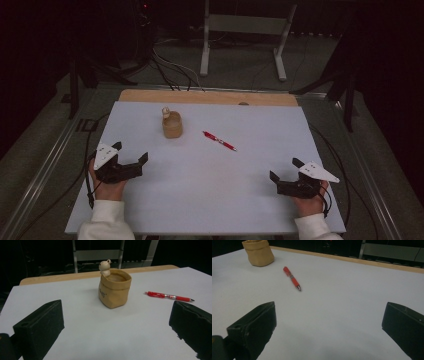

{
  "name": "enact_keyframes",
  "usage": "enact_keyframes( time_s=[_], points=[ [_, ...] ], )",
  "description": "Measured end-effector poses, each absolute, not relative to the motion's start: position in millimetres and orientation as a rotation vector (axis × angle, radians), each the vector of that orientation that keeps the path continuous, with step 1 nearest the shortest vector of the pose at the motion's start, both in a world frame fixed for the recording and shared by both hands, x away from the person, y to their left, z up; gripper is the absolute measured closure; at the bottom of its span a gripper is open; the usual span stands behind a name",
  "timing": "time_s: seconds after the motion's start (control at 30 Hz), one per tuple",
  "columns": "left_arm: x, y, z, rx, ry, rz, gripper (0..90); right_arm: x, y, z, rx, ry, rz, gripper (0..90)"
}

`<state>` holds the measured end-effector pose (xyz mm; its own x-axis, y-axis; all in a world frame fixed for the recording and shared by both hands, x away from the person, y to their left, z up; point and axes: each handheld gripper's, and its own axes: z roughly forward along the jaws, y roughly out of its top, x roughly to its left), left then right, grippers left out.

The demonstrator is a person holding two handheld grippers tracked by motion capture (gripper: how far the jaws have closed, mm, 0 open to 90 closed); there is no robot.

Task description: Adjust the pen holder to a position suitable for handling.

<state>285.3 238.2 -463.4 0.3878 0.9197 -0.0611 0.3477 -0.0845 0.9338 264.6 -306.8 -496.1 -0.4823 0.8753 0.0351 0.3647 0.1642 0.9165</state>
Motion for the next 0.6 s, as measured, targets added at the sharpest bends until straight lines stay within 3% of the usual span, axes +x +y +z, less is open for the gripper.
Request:
enact_keyframes(
  time_s=[0.6],
  points=[
    [324.5,219.0,-454.5,1.712,1.133,0.715,0.2,264.8,-307.7,-496.0,1.185,1.925,1.300,0.0]
  ],
)
